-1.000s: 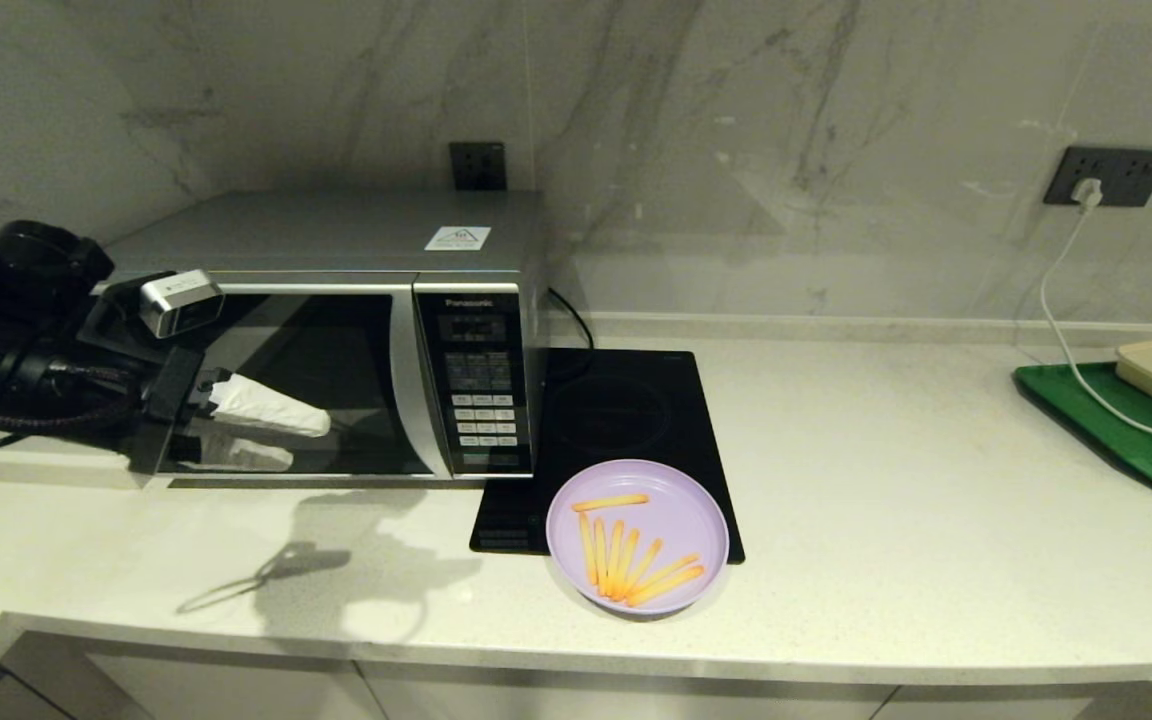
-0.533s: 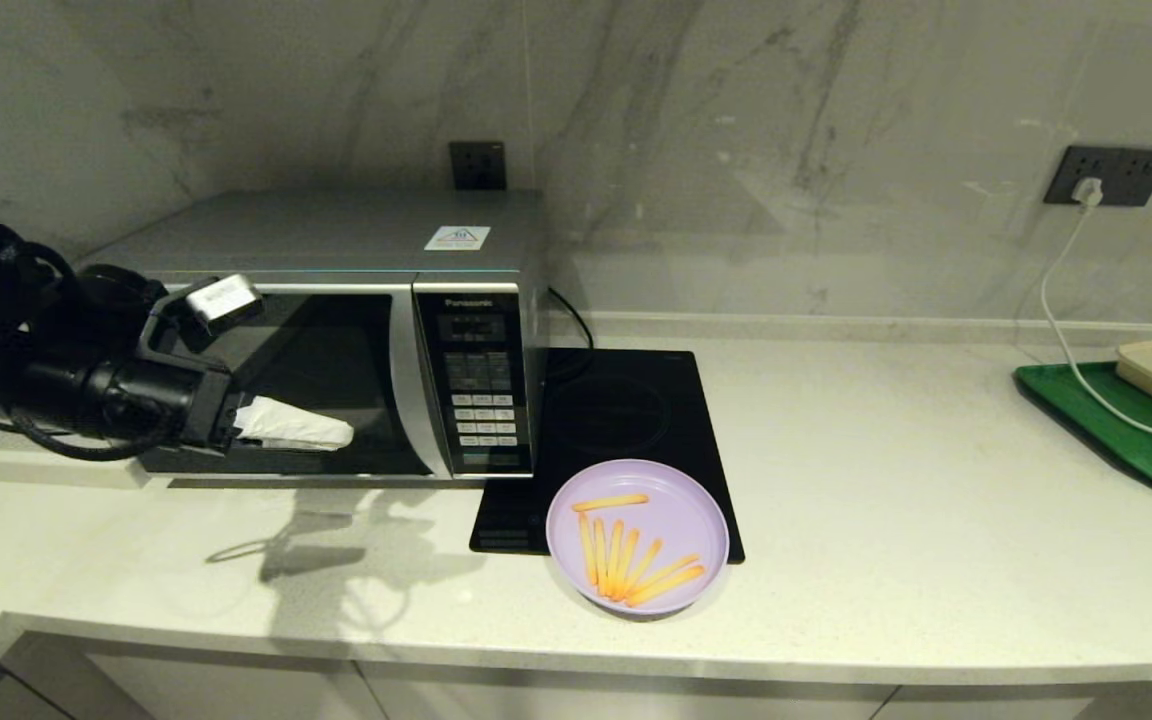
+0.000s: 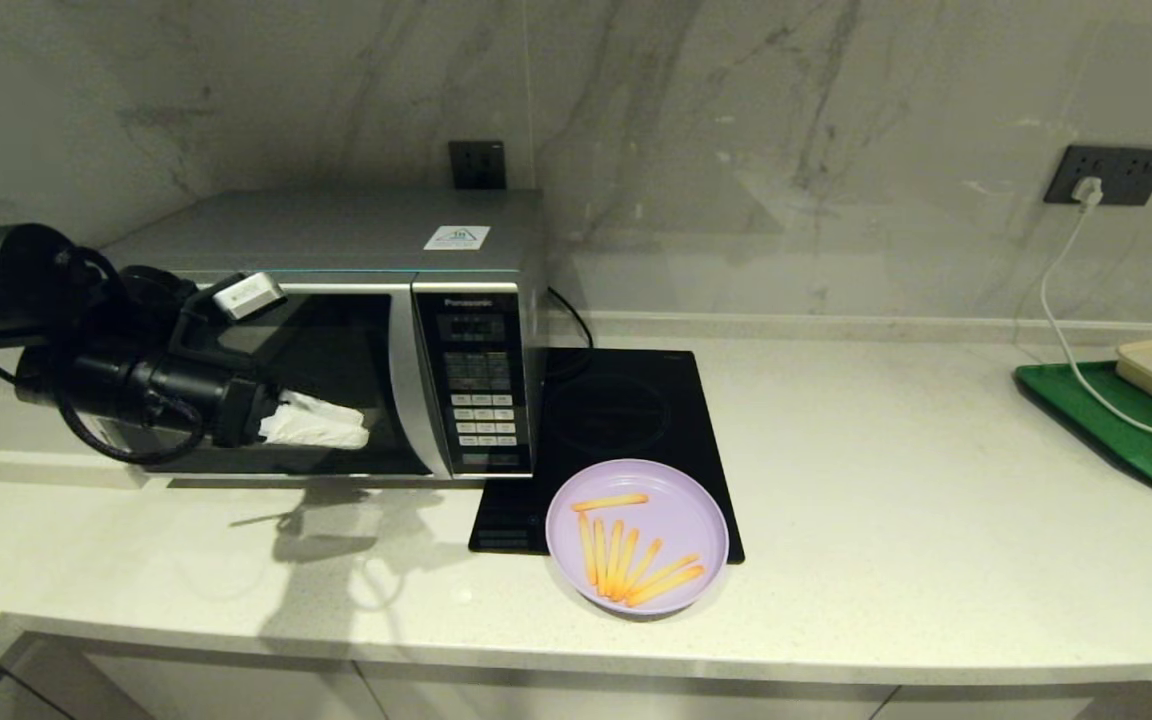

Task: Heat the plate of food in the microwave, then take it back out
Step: Open the microwave oven

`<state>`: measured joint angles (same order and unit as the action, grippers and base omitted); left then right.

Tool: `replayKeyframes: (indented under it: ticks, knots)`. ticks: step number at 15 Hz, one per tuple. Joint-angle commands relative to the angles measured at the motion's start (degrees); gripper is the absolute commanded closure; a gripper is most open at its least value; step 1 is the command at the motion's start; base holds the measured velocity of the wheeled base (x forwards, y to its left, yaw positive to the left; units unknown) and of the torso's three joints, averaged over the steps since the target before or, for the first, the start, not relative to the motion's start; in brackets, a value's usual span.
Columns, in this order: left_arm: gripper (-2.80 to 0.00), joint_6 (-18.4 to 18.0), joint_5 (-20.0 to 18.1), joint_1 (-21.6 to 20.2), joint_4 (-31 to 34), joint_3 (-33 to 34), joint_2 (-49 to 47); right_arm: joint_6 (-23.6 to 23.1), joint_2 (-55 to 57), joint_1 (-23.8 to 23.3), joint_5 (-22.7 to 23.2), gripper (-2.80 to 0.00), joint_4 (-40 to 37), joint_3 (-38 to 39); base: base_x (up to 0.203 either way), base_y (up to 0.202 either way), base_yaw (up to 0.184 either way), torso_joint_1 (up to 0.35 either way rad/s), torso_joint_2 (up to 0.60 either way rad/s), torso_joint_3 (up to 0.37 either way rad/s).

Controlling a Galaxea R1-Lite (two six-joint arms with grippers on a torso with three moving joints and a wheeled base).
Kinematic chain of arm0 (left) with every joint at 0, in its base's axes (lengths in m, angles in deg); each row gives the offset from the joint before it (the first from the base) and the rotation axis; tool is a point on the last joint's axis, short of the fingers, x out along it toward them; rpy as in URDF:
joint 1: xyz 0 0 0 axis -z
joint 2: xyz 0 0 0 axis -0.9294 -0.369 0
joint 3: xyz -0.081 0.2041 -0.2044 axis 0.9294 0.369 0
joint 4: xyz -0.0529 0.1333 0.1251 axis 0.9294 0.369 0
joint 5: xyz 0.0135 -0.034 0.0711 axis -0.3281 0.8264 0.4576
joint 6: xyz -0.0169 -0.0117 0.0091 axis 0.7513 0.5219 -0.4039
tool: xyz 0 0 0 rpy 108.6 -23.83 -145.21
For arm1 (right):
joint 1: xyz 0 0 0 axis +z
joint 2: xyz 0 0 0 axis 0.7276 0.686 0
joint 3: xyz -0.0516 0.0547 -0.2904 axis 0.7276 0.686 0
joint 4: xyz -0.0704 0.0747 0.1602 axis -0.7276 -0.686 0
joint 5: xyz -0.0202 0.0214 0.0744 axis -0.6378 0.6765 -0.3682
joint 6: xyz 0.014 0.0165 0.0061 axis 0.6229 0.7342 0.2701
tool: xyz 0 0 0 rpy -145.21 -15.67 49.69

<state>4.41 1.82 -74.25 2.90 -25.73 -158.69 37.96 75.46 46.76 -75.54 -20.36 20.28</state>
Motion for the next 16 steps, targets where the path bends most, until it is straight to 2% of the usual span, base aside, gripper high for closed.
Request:
replayKeyframes:
  ticks: [1, 5, 7, 10, 16]
  knots:
    - [-2.8, -6.4, -0.3, 0.0, -0.8, -1.2, -3.5, 0.0, 0.0, 0.0, 0.0, 0.0, 0.0, 0.0, 0.0, 0.0, 0.0, 0.0, 0.0, 0.0]
    - [-2.8, -7.9, -0.8, 0.0, -1.2, -9.0, -8.6, 0.0, -0.1, 0.0, 0.0, 0.0, 0.0, 0.0, 0.0, 0.0, 0.0, 0.0, 0.0, 0.0]
    - [-2.8, -8.1, -3.5, 0.0, -1.3, -11.4, -10.3, 0.0, 0.0, 0.0, 0.0, 0.0, 0.0, 0.0, 0.0, 0.0, 0.0, 0.0, 0.0, 0.0]
    - [-2.8, -9.1, -6.1, 1.0, -1.3, -12.1, -10.6, 0.0, -0.1, 0.0, 0.0, 0.0, 0.0, 0.0, 0.0, 0.0, 0.0, 0.0, 0.0, 0.0]
    - [-2.8, -8.9, -7.7, 2.0, -1.2, -11.7, -11.2, 0.0, 0.0, 0.0, 0.0, 0.0, 0.0, 0.0, 0.0, 0.0, 0.0, 0.0, 0.0, 0.0]
